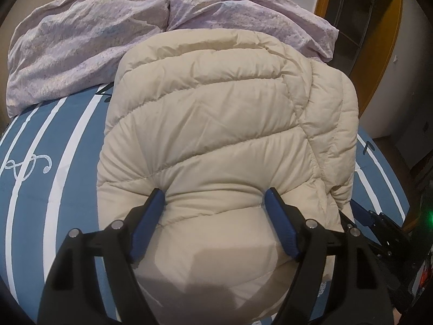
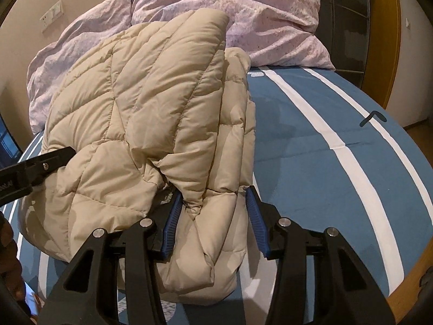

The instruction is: Fold large clothes

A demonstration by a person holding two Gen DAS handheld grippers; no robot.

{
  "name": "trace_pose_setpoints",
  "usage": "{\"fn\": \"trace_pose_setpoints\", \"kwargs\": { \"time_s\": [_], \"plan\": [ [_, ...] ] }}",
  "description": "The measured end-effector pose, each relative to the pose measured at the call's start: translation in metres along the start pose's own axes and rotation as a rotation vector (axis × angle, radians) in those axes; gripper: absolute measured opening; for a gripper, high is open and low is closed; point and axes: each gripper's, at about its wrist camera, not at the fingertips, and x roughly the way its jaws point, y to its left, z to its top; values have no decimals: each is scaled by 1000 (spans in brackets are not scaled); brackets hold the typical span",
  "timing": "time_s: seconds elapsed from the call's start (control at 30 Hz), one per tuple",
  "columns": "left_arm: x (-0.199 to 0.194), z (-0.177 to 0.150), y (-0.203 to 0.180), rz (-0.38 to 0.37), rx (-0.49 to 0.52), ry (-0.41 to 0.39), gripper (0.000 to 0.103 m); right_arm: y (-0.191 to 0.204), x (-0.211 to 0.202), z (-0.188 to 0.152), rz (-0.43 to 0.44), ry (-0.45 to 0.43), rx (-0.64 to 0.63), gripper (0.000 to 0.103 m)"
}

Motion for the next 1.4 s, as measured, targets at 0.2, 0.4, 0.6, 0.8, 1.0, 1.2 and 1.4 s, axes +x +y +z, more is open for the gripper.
{"fn": "trace_pose_setpoints", "kwargs": {
  "time_s": [0.2,0.4,0.6,0.8,1.0,1.2,1.4],
  "plan": [
    [-17,12,10,-12,-39,-27,76,-1,2,0,-3,2,4,48],
    [-29,31,33,48,-66,-73,76,-2,3,-1,0,6,-1,48],
    [-16,44,62,152,-93,-65,76,-3,4,-1,9,7,3,48],
    [10,35,62,166,-72,-20,78,-4,5,-1,10,6,9,50],
    [32,29,53,141,-75,25,78,-11,5,-1,20,7,38,56],
    [34,26,50,152,-56,23,78,-13,-14,14,-3,-29,31,57],
    [35,29,51,146,-66,25,78,-2,-35,47,7,-105,-1,57]
  ]
}}
